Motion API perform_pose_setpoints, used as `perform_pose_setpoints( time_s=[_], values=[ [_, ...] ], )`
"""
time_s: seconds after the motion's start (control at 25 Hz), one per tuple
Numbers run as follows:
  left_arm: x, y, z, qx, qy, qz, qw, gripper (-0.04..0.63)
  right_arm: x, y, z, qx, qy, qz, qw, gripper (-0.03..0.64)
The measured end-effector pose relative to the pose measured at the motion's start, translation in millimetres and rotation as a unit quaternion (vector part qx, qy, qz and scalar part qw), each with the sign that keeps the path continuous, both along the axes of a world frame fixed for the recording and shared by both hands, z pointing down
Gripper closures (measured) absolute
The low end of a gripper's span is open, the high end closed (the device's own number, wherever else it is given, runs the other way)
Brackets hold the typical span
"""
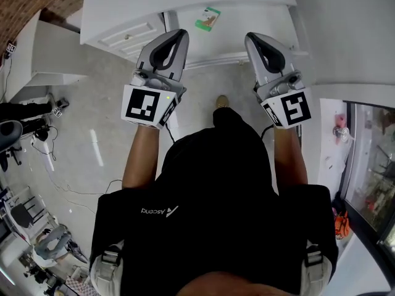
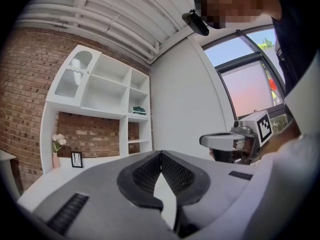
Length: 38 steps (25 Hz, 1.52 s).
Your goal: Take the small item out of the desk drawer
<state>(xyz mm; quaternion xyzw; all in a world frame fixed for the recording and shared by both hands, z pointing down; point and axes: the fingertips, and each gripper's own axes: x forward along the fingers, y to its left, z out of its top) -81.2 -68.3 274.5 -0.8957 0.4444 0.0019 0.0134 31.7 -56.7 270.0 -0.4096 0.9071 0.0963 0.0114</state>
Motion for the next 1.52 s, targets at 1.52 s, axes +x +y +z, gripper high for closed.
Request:
perform_pose_setpoints(
  time_s=[1.52],
  values=[
    [59,-202,208,-0.236,-0.126,-0.004,0.9637,0.354,42,-168,47,-0.061,0.006,-0.019,0.998,0.615]
  ],
)
